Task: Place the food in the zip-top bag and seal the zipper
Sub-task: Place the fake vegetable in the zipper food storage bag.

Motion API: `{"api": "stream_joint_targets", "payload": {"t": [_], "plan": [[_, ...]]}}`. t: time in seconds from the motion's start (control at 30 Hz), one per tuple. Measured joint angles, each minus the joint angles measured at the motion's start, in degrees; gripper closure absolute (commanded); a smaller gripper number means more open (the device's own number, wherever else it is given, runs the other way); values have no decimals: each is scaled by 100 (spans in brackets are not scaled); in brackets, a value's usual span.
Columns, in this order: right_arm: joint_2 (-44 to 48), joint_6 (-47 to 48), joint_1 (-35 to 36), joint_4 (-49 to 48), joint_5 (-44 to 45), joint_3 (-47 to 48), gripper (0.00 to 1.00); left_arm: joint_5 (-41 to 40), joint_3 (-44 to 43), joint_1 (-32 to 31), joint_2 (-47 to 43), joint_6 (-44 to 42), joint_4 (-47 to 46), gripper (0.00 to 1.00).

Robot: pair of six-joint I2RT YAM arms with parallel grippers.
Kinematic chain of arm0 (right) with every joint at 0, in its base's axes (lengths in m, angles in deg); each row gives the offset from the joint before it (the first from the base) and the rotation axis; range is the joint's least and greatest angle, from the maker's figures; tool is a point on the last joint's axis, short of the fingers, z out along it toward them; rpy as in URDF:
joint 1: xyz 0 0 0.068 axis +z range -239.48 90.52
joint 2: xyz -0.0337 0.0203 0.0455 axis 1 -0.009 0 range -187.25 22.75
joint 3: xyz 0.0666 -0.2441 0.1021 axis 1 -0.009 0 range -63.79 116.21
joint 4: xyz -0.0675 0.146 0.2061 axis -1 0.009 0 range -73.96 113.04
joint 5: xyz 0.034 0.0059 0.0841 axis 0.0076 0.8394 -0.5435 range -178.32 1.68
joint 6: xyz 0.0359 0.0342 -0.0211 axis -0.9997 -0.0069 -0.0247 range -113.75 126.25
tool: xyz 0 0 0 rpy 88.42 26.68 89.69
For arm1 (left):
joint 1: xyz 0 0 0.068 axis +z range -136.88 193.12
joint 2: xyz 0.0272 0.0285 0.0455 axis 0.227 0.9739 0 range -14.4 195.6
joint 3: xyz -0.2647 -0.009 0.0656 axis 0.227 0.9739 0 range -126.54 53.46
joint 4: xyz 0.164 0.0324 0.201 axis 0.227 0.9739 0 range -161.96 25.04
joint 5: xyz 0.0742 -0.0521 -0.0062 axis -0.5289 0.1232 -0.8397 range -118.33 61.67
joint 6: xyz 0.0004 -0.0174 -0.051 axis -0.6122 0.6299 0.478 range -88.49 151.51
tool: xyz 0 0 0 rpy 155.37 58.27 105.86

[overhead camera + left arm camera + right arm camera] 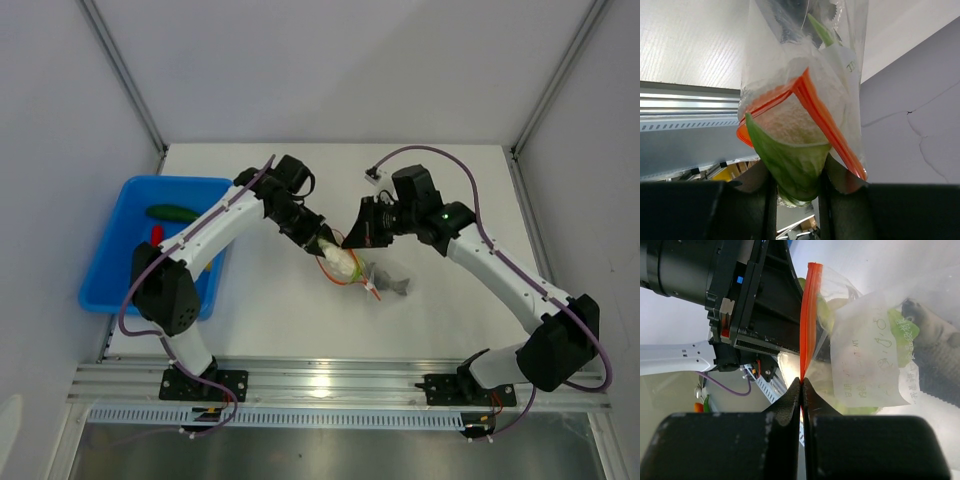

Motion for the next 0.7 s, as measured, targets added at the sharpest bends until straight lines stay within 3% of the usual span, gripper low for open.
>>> {"api": "stream_joint_targets", "payload": {"t": [0.17, 0.23, 0.33, 0.37, 0.47, 0.57, 0.7], "plan": [[-2, 22, 2, 48, 76, 116, 100, -94, -92, -13, 11, 48, -4, 99], [-26, 20, 2, 111, 153, 243, 100, -116, -94, -28, 9, 55, -76, 94], [-157, 15, 4, 216, 221, 529, 100, -118, 72, -48, -42, 90, -354, 74], [-197, 13, 4, 238, 225, 608, 100, -120, 155, -50, -72, 101, -439, 53], [-291, -11, -4, 315, 223, 758, 100, -151, 297, -50, -166, 87, -562, 20], [-306, -72, -98, 354, 208, 796, 100, -223, 273, -48, -267, -44, -581, 11], [-306, -173, -317, 369, 85, 798, 100, -402, -120, -44, -282, -433, -328, 9]]}}
